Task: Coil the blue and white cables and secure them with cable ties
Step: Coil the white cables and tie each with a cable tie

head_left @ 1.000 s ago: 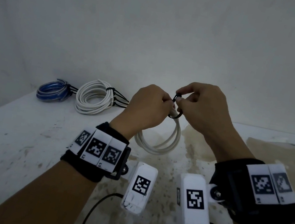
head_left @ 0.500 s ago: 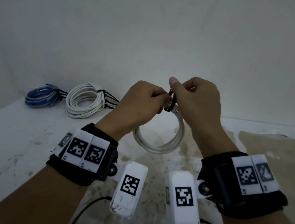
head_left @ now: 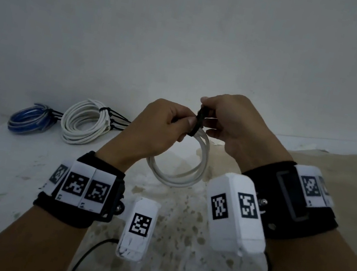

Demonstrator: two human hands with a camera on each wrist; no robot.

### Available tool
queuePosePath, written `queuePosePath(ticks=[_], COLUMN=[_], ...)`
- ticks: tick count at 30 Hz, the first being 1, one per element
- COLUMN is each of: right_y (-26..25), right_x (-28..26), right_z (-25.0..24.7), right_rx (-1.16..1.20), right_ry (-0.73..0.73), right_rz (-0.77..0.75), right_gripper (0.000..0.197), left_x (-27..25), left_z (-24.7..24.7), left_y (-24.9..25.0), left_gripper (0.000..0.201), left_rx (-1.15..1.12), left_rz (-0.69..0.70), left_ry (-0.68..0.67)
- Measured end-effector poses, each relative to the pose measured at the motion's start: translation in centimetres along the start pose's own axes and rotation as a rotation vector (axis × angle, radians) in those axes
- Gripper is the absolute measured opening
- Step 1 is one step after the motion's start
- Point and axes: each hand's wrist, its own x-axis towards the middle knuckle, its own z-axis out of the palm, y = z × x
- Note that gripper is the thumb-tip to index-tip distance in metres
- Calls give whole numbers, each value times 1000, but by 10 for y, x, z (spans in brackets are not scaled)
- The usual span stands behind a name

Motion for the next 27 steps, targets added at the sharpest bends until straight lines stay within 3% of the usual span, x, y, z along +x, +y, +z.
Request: queuePosePath(ticks=[6, 10, 14, 17, 22, 27], right_y=[6, 14, 10, 8, 7, 7], right_x=[6, 12, 8, 5, 10, 16], right_z=[-2, 0, -3, -4, 1, -3], right_rx=[-268, -256, -236, -309, -514, -589], right_ry=[168, 226, 84, -72, 80, 203], right_rz=[-171, -198, -186, -241, -416, -423], right_gripper=[25, 39, 42, 33, 36, 34], left_x=[0, 0, 2, 3, 1, 1], left_z=[6, 12, 13, 10, 13, 17], left_y=[4, 8, 3, -2, 2, 7], left_gripper=[33, 35, 33, 33, 35, 40], left_rx=[-89, -158, -226, -265, -243, -148], left_rz=[-8, -81, -226, -279, -225, -114], left_ry=[-55, -15, 65, 137, 93, 96])
